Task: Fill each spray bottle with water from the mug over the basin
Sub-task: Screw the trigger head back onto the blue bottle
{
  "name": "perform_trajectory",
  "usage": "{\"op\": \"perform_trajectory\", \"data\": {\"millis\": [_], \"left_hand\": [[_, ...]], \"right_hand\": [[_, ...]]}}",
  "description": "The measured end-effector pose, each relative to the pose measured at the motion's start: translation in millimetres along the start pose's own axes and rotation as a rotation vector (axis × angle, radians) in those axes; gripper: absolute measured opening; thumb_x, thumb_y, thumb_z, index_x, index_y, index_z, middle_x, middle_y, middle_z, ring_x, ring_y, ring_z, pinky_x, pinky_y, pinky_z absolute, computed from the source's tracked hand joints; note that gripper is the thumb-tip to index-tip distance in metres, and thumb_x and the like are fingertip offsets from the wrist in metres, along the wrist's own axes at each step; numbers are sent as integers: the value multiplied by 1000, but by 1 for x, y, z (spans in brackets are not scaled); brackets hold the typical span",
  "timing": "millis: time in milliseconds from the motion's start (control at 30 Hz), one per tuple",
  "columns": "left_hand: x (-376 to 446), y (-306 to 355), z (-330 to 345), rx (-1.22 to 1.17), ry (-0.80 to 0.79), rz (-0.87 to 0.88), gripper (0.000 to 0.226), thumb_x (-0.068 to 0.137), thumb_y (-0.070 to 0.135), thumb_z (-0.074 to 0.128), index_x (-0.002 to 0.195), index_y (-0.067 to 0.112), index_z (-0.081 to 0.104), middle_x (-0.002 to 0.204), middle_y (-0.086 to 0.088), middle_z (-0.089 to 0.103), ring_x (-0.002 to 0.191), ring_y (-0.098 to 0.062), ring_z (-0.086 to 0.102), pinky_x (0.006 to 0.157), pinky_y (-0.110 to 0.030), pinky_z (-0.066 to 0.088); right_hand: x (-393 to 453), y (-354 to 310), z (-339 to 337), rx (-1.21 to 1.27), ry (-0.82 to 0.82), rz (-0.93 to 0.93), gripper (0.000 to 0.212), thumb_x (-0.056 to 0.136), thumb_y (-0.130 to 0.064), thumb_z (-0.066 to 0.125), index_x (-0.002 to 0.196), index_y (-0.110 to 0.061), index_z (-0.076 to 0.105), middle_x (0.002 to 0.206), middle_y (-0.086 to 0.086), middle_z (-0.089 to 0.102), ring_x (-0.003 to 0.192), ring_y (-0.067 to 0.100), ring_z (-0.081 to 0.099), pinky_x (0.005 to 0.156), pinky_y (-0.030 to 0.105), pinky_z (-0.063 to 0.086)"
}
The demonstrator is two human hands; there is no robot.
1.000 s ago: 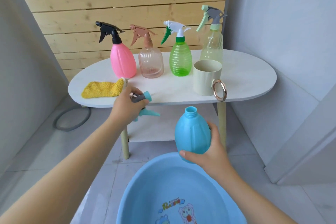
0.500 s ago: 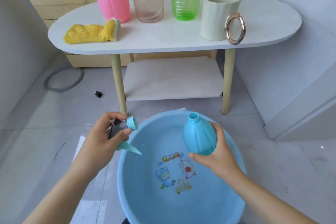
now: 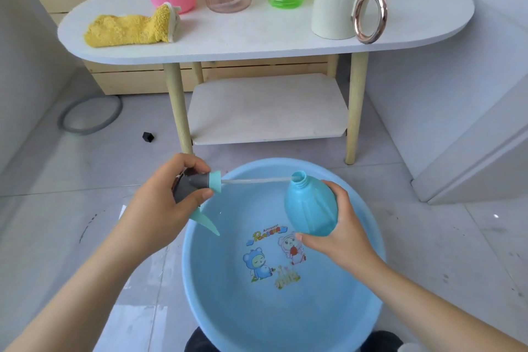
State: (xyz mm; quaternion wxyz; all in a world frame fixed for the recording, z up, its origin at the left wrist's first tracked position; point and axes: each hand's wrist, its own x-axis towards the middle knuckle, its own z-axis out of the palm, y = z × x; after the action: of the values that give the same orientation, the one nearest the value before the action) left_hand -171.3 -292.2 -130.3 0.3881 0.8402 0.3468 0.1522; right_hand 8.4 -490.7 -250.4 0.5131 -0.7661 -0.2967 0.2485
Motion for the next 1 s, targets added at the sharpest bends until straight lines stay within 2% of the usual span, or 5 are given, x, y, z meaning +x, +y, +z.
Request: {"op": "perform_trajectory", "data": {"millis": [200, 400, 633, 800, 1000], "left_hand": [[15, 36, -6, 190, -81, 158, 26, 79, 20, 73, 93, 36, 59, 88, 19, 59, 74, 12, 51, 61, -1, 35], [31, 57, 25, 375, -263, 281, 16, 82, 32, 69, 96, 36, 62, 95, 9, 59, 90, -11, 56, 84, -31, 46], [39, 62, 51, 392, -308, 343, 34, 85, 21, 67, 114, 30, 53, 93, 16, 60, 86, -8, 53, 74, -21, 39], [42, 72, 51, 329, -370, 318, 54, 73, 22, 78, 114, 30, 44, 86, 15, 68, 81, -11, 58, 71, -26, 45], [44, 72, 48, 283, -368, 286, 29, 68, 28, 83, 93, 29, 70, 81, 11, 70, 72, -4, 58, 63, -20, 47]], "right_hand": [[-6, 7, 6, -35, -18, 11, 95, 46, -40, 81, 129, -42, 33, 128, -22, 42, 119, 2, 44, 91, 24, 44], [-14, 9, 12, -83, -68, -15, 96, 54, -29, 88, 130, -44, 31, 131, -21, 39, 120, -3, 40, 93, 15, 39], [-10, -2, 15, -35, -76, -2, 95, 56, -23, 87, 130, -41, 31, 129, -19, 40, 117, -3, 41, 85, 14, 41], [-15, -5, 14, 20, -97, 36, 93, 53, -26, 86, 127, -44, 32, 121, -29, 43, 111, -7, 44, 84, 29, 51], [-18, -16, 11, 90, -159, 45, 87, 52, -28, 84, 120, -45, 33, 111, -40, 44, 105, -14, 46, 74, 6, 43]]}}
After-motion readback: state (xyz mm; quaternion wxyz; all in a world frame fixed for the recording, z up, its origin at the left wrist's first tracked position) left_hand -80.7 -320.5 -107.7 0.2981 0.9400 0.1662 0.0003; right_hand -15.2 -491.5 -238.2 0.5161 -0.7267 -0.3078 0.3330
